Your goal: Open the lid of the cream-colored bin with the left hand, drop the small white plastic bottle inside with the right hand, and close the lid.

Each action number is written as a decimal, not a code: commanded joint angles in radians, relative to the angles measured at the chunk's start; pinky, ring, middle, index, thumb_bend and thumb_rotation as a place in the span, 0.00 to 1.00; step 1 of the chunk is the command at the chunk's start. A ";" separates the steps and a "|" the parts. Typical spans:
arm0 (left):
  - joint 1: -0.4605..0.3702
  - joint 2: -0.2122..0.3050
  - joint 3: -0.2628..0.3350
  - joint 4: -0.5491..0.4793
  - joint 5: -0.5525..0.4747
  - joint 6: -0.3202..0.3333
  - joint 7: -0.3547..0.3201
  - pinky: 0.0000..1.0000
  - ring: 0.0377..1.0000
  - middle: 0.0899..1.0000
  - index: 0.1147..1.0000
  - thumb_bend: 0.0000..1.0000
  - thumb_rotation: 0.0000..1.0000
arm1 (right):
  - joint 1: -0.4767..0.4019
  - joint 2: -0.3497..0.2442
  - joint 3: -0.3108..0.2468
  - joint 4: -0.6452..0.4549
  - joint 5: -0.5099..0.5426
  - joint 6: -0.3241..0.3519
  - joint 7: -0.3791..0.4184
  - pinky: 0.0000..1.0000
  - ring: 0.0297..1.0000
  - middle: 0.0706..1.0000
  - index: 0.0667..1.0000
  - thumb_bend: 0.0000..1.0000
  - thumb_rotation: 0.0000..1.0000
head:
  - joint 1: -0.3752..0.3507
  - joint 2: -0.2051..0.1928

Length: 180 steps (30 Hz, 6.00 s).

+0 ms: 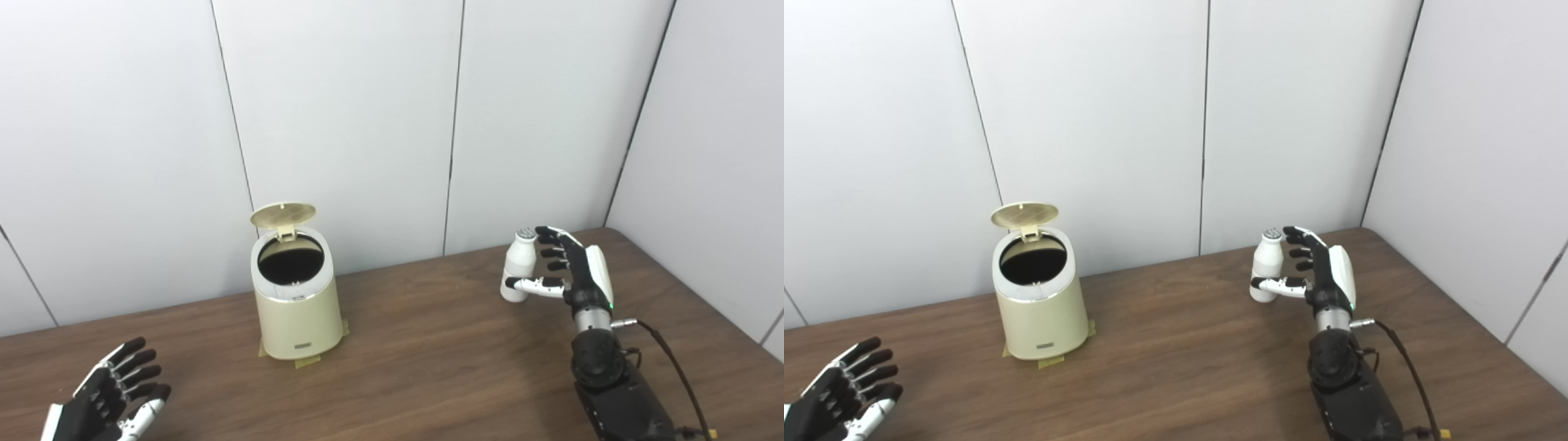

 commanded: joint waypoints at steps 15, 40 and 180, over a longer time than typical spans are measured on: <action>-0.023 0.018 0.010 -0.046 0.006 -0.015 0.009 0.68 0.72 0.75 0.81 0.52 0.00 | -0.061 -0.005 0.041 0.028 -0.030 -0.077 -0.086 0.54 0.60 0.66 0.67 0.81 0.00 | -0.004 0.015; -0.016 0.025 0.016 -0.086 0.001 0.026 0.000 0.65 0.71 0.74 0.79 0.51 0.00 | -0.089 0.020 0.054 0.157 -0.032 -0.169 -0.202 0.37 0.39 0.47 0.48 0.52 0.00 | -0.001 0.032; 0.010 -0.060 -0.055 0.038 0.141 -0.131 0.118 0.68 0.71 0.75 0.79 0.67 0.17 | -0.303 0.270 0.361 -0.103 -0.221 -0.131 0.153 0.35 0.40 0.49 0.48 0.52 0.00 | 0.451 0.002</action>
